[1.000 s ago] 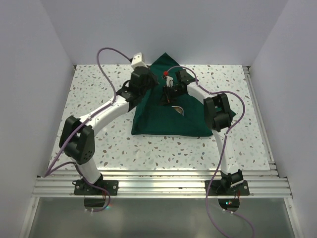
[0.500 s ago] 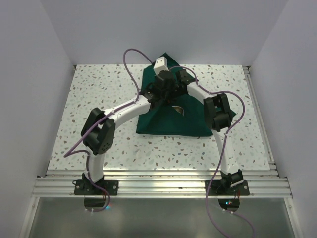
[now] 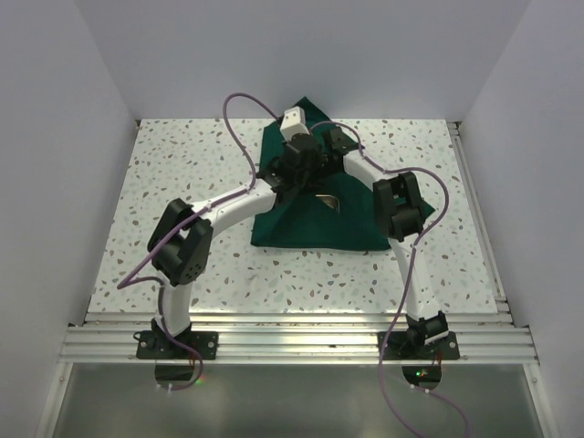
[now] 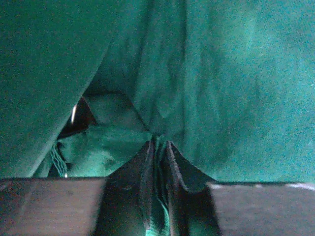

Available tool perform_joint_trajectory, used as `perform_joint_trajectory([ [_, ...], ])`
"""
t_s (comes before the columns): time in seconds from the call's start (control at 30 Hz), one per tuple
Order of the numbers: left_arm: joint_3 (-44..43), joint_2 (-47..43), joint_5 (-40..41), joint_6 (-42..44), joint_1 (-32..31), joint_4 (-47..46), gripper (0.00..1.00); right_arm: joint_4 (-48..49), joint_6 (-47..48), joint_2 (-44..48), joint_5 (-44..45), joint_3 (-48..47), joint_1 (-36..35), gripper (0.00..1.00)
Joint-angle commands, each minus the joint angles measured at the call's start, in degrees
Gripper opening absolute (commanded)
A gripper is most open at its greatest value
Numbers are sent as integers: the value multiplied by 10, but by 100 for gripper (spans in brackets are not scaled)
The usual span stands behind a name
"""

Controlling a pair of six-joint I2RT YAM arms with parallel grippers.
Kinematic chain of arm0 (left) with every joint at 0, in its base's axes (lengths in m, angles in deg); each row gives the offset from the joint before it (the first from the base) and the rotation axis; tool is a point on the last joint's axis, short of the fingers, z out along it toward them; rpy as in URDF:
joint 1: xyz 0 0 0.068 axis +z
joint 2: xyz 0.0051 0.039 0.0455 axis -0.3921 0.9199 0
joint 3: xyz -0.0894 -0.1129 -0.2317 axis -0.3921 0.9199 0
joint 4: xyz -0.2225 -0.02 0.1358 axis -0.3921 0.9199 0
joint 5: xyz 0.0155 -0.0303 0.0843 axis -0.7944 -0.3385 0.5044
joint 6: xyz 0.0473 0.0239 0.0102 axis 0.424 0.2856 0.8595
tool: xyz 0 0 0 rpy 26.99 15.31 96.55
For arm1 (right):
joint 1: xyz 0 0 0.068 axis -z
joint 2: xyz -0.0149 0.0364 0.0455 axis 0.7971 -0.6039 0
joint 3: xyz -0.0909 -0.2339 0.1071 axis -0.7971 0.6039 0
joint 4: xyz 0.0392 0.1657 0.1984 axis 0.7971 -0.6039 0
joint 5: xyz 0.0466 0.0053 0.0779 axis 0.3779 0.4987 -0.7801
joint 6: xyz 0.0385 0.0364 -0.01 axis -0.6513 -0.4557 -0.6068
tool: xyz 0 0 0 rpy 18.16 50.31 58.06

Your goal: Prepare the surgical pack

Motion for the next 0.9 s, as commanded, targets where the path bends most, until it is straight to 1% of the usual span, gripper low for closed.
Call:
perform_joint_trajectory([
  [0.0, 2, -50, 22, 15, -5, -63, 0, -13, -27, -7, 8, -32, 2, 21],
  [0.03, 3, -54, 24, 17, -5, -62, 0, -8, -34, -3, 8, -32, 5, 24],
  [0.1, 6, -57, 23, 20, -5, -63, 0, 15, -53, 1, 7, -34, 10, 25],
  [0.17, 13, -58, 23, 20, -5, -65, 0, 32, -79, 5, 6, -39, 17, 30],
  [0.27, 25, -62, 22, 20, -5, -71, 0, 38, -102, 10, 17, -68, 29, 34],
  [0.3, 32, -63, 22, 18, -5, -74, 0, 37, -112, 12, 30, -74, 32, 40],
  [0.33, 35, -63, 21, 19, -5, -76, 0, 38, -119, 16, 34, -76, 41, 43],
  [0.4, 39, -61, 15, 17, -5, -80, 0, 61, -141, 29, 40, -76, 56, 54],
  [0.5, 43, -56, 11, 15, -5, -81, 0, 78, -157, 52, 51, -58, 68, 63],
  [0.63, 48, -41, 2, 7, -5, -86, 2, 86, -164, 78, 73, -38, 89, 63],
  [0.73, 49, -28, -9, 1, -5, -95, 6, 98, -178, 114, 99, 3, 111, 63],
  [0.87, 48, -3, -31, -16, -7, -109, 7, 120, -198, 172, 135, 82, 147, 63],
])
